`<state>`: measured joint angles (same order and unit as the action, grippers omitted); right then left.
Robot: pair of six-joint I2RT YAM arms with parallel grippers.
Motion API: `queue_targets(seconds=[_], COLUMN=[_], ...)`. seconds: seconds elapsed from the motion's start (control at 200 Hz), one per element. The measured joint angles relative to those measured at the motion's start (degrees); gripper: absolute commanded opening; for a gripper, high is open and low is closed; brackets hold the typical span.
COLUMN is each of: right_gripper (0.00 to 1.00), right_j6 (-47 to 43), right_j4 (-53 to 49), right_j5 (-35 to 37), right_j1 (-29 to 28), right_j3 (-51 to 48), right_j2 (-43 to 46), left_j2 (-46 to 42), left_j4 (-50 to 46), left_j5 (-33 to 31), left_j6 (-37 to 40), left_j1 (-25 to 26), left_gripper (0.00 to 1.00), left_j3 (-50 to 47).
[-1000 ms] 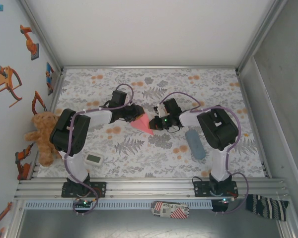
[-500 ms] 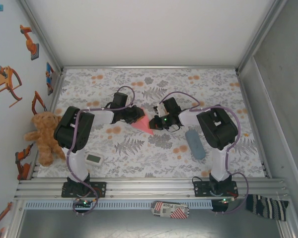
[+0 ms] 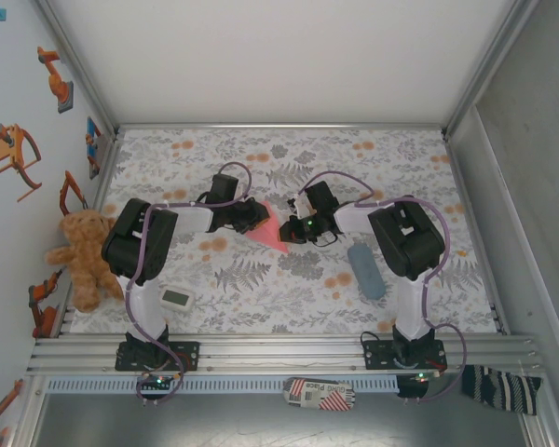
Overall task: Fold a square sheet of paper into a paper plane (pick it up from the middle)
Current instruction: Fourth fold the wing at the center of the table.
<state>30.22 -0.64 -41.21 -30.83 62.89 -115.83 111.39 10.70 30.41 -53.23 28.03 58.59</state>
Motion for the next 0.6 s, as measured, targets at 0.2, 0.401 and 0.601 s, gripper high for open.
queue_targets(seconds=[0.2,0.401,0.601], right_gripper=[0.09,0.09,0.09], right_j6=[0.0,0.0,0.0], right_j4=[-1.4,-2.1,-2.6], right_j5=[-0.3,-1.0,-1.3], right_j1=[0.1,0.3,0.3], right_j3=[0.9,1.4,1.7], right_j2=[-0.4,-0.7,-0.9], left_j2=[0.5,0.5,0.5], left_j4=[-0.1,-0.9,-1.3], left_j5=[-0.5,-0.9,-0.9], left_j6=[0.0,0.0,0.0], left_j1=[0.0,-0.1,-0.3], left_gripper=[0.15,0.15,0.15], left_j3=[0.0,0.0,0.0])
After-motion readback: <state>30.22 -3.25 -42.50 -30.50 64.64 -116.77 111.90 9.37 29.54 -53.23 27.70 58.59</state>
